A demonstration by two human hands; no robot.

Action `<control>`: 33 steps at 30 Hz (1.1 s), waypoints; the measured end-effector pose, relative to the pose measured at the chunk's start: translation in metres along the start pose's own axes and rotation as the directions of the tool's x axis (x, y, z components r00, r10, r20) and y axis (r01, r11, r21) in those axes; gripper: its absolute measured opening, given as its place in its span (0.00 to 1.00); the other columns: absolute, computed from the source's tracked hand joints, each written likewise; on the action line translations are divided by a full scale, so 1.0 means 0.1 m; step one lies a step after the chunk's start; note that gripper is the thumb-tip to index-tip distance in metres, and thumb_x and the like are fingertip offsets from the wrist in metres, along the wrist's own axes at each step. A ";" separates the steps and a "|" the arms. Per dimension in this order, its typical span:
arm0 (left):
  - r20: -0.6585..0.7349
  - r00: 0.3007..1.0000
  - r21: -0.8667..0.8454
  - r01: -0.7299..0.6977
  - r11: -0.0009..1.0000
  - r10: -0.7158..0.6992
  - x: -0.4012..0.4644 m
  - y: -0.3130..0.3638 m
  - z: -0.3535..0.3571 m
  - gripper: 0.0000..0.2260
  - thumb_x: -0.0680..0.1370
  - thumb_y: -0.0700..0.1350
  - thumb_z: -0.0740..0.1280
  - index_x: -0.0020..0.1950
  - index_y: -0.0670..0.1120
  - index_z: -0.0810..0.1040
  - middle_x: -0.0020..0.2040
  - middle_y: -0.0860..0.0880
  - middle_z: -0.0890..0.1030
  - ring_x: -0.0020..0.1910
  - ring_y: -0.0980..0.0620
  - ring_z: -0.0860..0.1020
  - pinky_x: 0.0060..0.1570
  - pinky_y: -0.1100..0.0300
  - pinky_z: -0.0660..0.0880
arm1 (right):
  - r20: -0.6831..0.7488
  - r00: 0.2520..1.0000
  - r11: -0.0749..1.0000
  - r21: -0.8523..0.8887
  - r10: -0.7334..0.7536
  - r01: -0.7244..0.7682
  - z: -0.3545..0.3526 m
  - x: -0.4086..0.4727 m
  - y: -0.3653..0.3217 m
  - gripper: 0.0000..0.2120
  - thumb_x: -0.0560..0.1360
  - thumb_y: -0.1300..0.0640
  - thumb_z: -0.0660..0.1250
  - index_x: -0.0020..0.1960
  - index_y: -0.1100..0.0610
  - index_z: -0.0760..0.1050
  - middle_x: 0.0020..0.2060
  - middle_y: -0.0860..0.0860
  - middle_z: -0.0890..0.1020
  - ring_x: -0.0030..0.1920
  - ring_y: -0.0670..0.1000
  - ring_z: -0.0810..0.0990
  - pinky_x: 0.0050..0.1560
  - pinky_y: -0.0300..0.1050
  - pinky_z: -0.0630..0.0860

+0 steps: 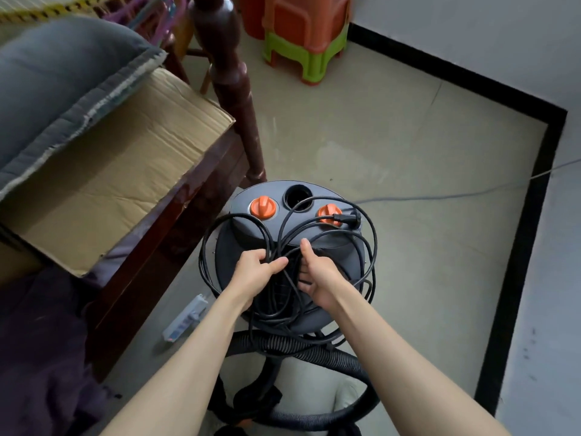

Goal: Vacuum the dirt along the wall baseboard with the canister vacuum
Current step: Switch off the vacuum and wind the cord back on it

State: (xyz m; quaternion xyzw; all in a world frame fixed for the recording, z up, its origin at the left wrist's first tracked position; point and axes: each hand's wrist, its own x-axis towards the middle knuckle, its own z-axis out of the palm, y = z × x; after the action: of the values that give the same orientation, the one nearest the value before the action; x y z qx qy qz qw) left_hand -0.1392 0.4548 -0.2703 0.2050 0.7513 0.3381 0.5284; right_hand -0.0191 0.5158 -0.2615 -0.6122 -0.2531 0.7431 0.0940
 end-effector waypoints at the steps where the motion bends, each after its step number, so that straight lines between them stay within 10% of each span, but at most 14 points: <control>1: -0.007 1.000 -0.013 0.002 1.000 -0.003 -0.02 0.00 0.09 0.10 0.74 0.44 0.71 0.46 0.37 0.80 0.45 0.39 0.83 0.48 0.41 0.82 0.54 0.43 0.77 | -0.008 1.000 1.000 -0.002 -0.001 0.001 -0.08 0.01 0.00 0.17 0.81 0.44 0.59 0.46 0.57 0.77 0.44 0.51 0.84 0.43 0.47 0.82 0.35 0.39 0.77; 7: -0.008 1.000 -0.061 0.004 0.998 -0.004 -0.12 0.09 0.77 0.05 0.74 0.43 0.72 0.45 0.42 0.82 0.43 0.43 0.84 0.46 0.45 0.83 0.52 0.45 0.79 | -0.121 0.991 0.990 -0.134 -0.055 0.039 -0.68 0.00 0.01 0.20 0.81 0.42 0.58 0.46 0.59 0.74 0.23 0.45 0.73 0.22 0.42 0.72 0.21 0.34 0.66; 19: -0.075 0.995 0.069 -0.068 0.995 0.073 -0.19 0.34 1.97 0.06 0.74 0.47 0.72 0.39 0.47 0.80 0.31 0.52 0.79 0.32 0.55 0.75 0.33 0.61 0.70 | -0.113 0.988 0.978 -0.189 -0.110 0.087 -1.88 0.04 -0.19 0.22 0.81 0.42 0.58 0.58 0.61 0.75 0.37 0.49 0.76 0.34 0.46 0.73 0.29 0.37 0.68; 23: -0.104 0.993 0.112 -0.051 0.992 0.063 -0.26 0.37 2.16 0.07 0.75 0.47 0.70 0.43 0.43 0.81 0.37 0.46 0.82 0.37 0.50 0.77 0.39 0.55 0.74 | -0.074 0.994 0.974 -0.218 -0.086 0.068 -2.05 0.02 -0.21 0.25 0.81 0.42 0.57 0.62 0.63 0.73 0.49 0.54 0.80 0.47 0.53 0.79 0.39 0.40 0.74; 27: -0.106 0.992 0.155 -0.057 0.986 0.074 -0.33 0.39 2.35 0.03 0.75 0.45 0.70 0.44 0.46 0.81 0.40 0.50 0.83 0.45 0.50 0.80 0.48 0.54 0.77 | -0.051 0.998 0.982 -0.186 -0.034 0.023 -2.27 -0.01 -0.16 0.23 0.81 0.42 0.57 0.62 0.60 0.72 0.40 0.49 0.76 0.36 0.46 0.74 0.26 0.34 0.68; 33: -0.034 0.996 0.239 -0.075 0.968 0.085 -0.32 0.53 2.71 0.06 0.75 0.46 0.70 0.48 0.45 0.81 0.43 0.48 0.83 0.47 0.48 0.80 0.51 0.54 0.76 | -0.070 0.997 1.000 -0.019 0.012 -0.013 -2.67 -0.06 -0.18 0.20 0.80 0.42 0.59 0.61 0.57 0.71 0.45 0.45 0.78 0.44 0.44 0.77 0.50 0.44 0.74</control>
State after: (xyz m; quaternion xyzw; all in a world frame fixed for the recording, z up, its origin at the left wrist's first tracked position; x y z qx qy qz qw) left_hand 0.1224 0.5493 -0.2688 0.2893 0.7888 0.2713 0.4696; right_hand 0.2350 0.5981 -0.2802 -0.6402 -0.2533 0.7194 0.0921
